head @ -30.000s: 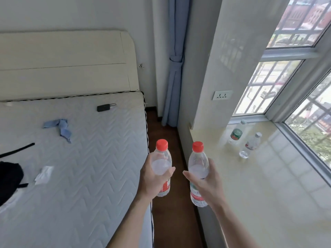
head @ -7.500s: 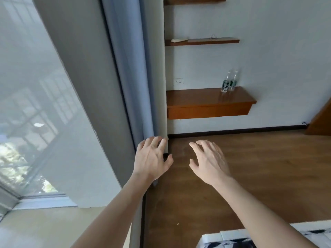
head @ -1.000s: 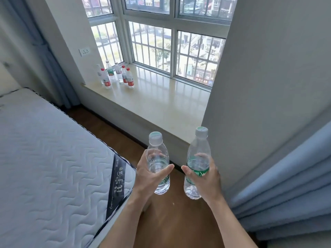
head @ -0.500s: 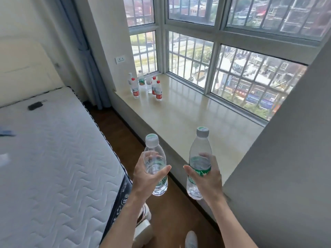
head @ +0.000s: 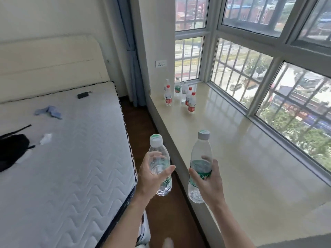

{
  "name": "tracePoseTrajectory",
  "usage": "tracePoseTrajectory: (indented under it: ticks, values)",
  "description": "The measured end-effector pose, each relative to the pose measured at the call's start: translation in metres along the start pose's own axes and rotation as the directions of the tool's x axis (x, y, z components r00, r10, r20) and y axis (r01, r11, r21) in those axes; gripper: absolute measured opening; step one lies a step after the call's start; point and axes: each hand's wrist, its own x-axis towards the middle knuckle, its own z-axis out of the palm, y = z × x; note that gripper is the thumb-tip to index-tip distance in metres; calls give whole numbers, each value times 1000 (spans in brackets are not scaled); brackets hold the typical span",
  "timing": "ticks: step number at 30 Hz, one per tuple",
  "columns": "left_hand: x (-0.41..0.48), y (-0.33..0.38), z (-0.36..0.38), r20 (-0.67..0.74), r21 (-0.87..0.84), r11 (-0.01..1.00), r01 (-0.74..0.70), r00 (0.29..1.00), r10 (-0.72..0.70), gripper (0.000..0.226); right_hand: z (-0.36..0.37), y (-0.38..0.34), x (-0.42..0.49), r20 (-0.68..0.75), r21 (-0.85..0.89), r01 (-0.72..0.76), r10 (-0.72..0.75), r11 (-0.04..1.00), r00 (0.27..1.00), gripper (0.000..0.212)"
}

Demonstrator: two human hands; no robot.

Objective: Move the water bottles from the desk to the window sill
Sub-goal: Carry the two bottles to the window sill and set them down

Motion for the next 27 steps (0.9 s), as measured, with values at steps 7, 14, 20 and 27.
tracePoseTrajectory:
  ticks: [7, 14, 20, 27]
  values:
    - [56, -12, -2, -97, 33, 999, 25, 995, -21, 47, 30, 1, 64, 111, -12, 14, -13, 1000, 994, 42]
    - [149, -26, -19, -147, 32, 999, 32, 989, -27, 45, 87, 3, 156, 207, -26, 25, -19, 999, 978, 43]
    - [268, -47, -54, -179, 56, 998, -2, 984, 12, 45, 171, -9, 264, 259, -41, 31, -19, 999, 966, 46]
    - [390, -63, -88, -177, 69, 997, 24, 984, -12, 49, 254, -21, 363, 292, -10, 32, -28, 999, 956, 43]
